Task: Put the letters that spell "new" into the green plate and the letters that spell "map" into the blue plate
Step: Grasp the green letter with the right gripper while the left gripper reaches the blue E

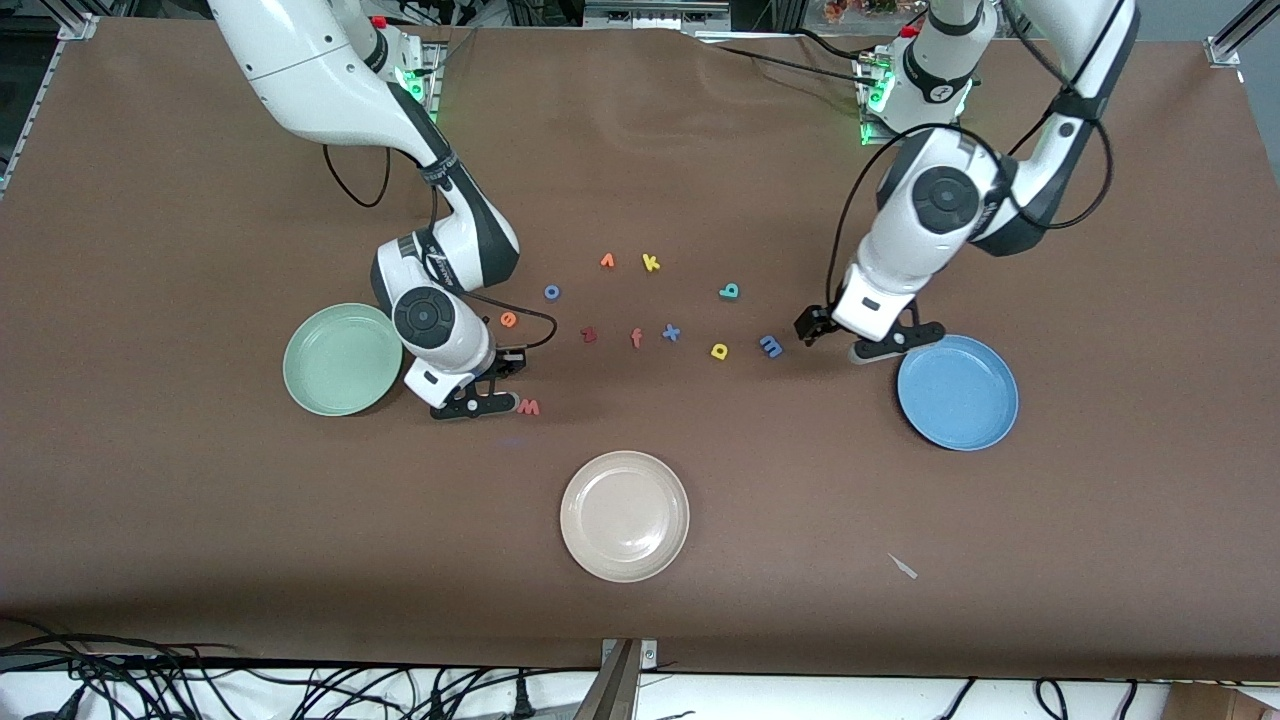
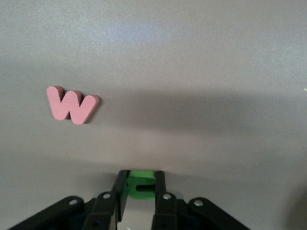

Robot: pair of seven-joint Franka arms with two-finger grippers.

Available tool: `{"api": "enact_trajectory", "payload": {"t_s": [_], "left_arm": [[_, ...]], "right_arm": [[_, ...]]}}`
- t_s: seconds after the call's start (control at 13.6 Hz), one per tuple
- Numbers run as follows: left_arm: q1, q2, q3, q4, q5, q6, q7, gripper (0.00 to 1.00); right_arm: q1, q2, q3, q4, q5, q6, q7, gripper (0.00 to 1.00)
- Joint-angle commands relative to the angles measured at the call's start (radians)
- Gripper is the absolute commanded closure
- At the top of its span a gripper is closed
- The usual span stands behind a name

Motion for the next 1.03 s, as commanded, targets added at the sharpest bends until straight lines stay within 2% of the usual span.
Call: {"api": "enact_trajectory", "payload": {"t_s": [0.0,0.07,0.29,0.51,0.66,0.81,0.88,0.96], "left_arm": [[-0.029,0.119,-0.002,0.026,0.166,0.068,-0.194,0.00],[-0.034,0.151,-0.002,0.032,0.203,0.100,-0.239,0.00],[-0.042,0.202,-0.002,0.036,0.213,0.119,-0.282,0.00],[-0.074,0.252,-0.002,0.080,0.213,0.117,-0.374,0.00],[-0.095,0.275,0.001,0.089,0.213,0.117,-0.423,0.00],[-0.097,0.288,0.003,0.089,0.213,0.117,-0.428,0.06],[-0.095,0.291,0.003,0.089,0.215,0.117,-0.426,0.11],[-0.095,0.295,0.003,0.089,0.215,0.114,-0.426,0.15]], "right_arm": [[0.004,-0.087,-0.031,-0.011,-0.016,-0.113,-0.001,0.92],[0.004,-0.118,-0.054,-0.011,-0.016,-0.162,-0.001,0.92],[0.003,-0.198,-0.149,-0.047,-0.016,-0.228,-0.048,0.92],[0.003,-0.246,-0.251,-0.142,-0.016,-0.219,-0.183,0.91],[-0.003,-0.232,-0.291,-0.217,-0.016,-0.142,-0.197,0.91],[-0.005,-0.232,-0.317,-0.326,-0.016,0.007,-0.225,0.90],[-0.006,-0.232,-0.320,-0.331,-0.014,0.011,-0.225,0.76],[-0.006,-0.235,-0.322,-0.328,-0.013,-0.003,-0.225,0.33]]}}
